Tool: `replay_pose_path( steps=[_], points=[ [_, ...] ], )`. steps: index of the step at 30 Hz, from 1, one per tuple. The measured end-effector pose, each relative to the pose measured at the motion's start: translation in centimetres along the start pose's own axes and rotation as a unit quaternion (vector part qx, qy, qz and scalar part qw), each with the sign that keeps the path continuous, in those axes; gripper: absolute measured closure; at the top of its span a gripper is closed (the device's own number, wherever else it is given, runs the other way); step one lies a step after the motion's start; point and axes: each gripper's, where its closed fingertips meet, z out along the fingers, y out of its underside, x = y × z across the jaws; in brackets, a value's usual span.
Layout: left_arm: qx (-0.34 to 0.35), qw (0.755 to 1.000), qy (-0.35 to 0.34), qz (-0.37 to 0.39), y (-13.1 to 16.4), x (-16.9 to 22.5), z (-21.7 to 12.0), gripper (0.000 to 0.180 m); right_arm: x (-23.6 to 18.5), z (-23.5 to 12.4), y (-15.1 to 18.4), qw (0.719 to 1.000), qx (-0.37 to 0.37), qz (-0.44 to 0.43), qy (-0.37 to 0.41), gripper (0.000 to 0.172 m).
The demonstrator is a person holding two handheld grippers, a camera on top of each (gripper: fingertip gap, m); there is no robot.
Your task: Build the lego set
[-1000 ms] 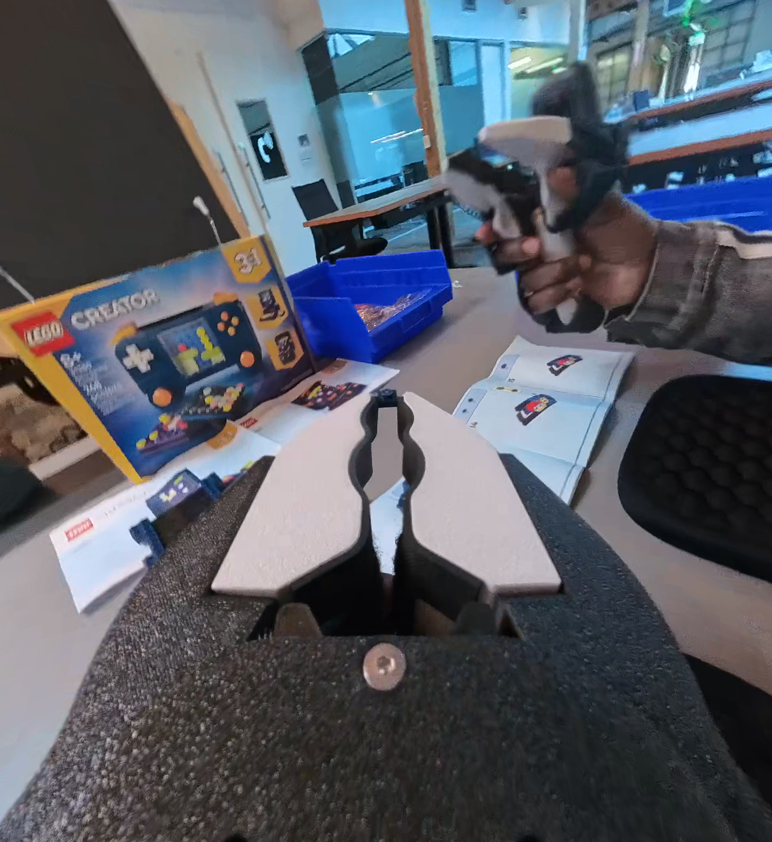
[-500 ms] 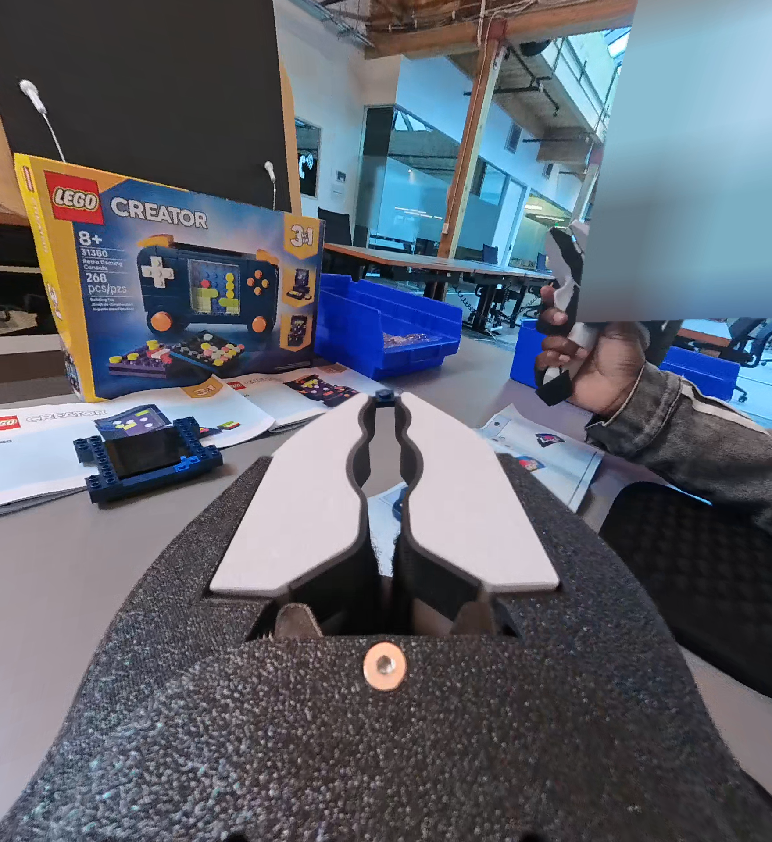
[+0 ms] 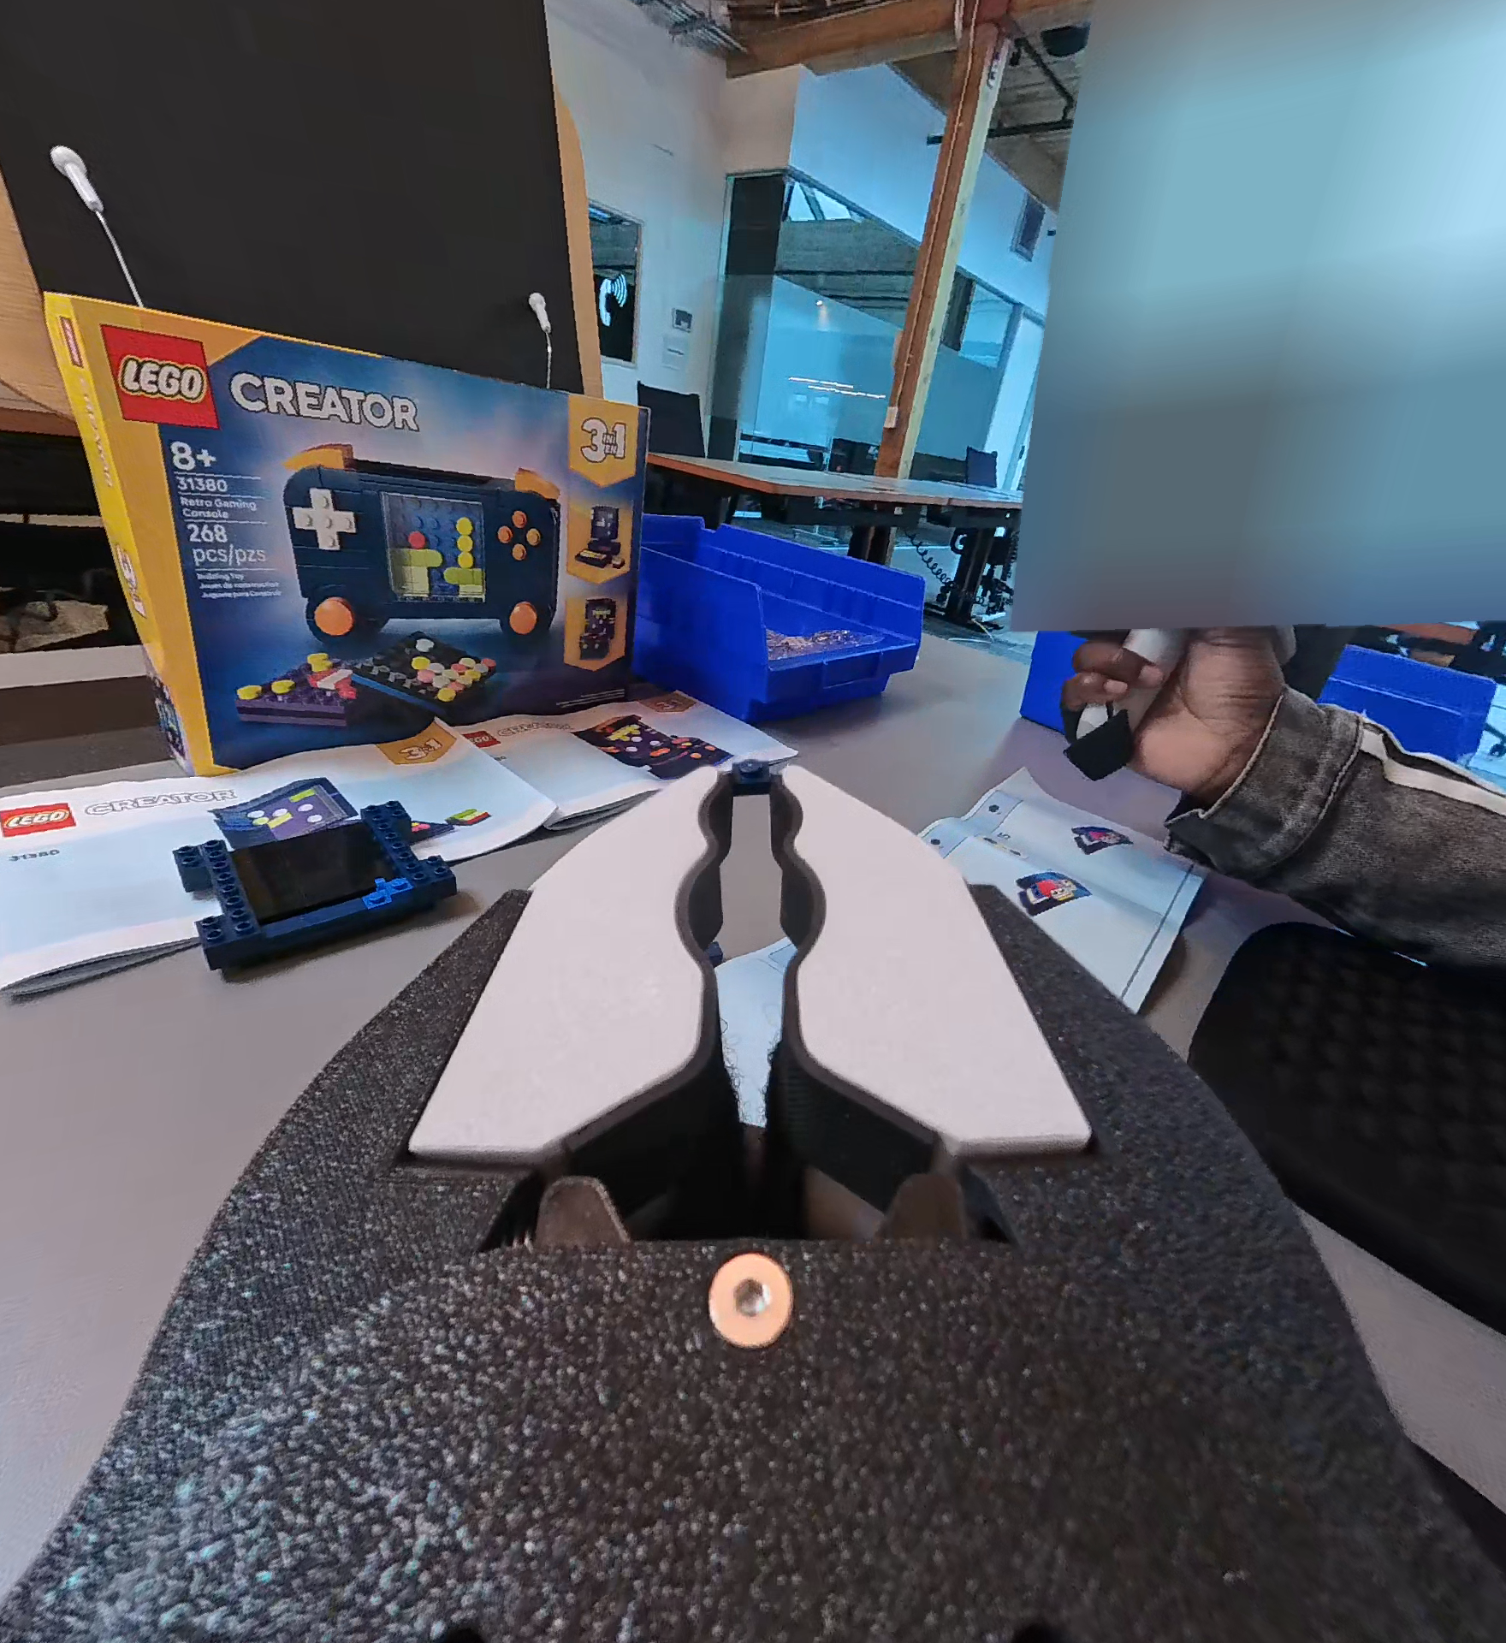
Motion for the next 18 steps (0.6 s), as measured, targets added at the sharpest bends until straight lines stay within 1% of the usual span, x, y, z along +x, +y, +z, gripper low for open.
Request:
replay_pose_path(
  steps=[7, 18],
  points=[
    [-0.019, 0.999, -0.009, 0.036, 0.5, 0.1, 0.2, 0.173, 0.1, 0.2, 1.0, 1.0, -0.02, 0.001, 0.002, 0.152],
    [-0.025, 0.999, -0.009, 0.043, 0.6, 0.2, 0.4, 0.173, -0.1, 0.4, 1.3, 1.0, -0.03, -0.006, -0.001, 0.152]
  ],
)
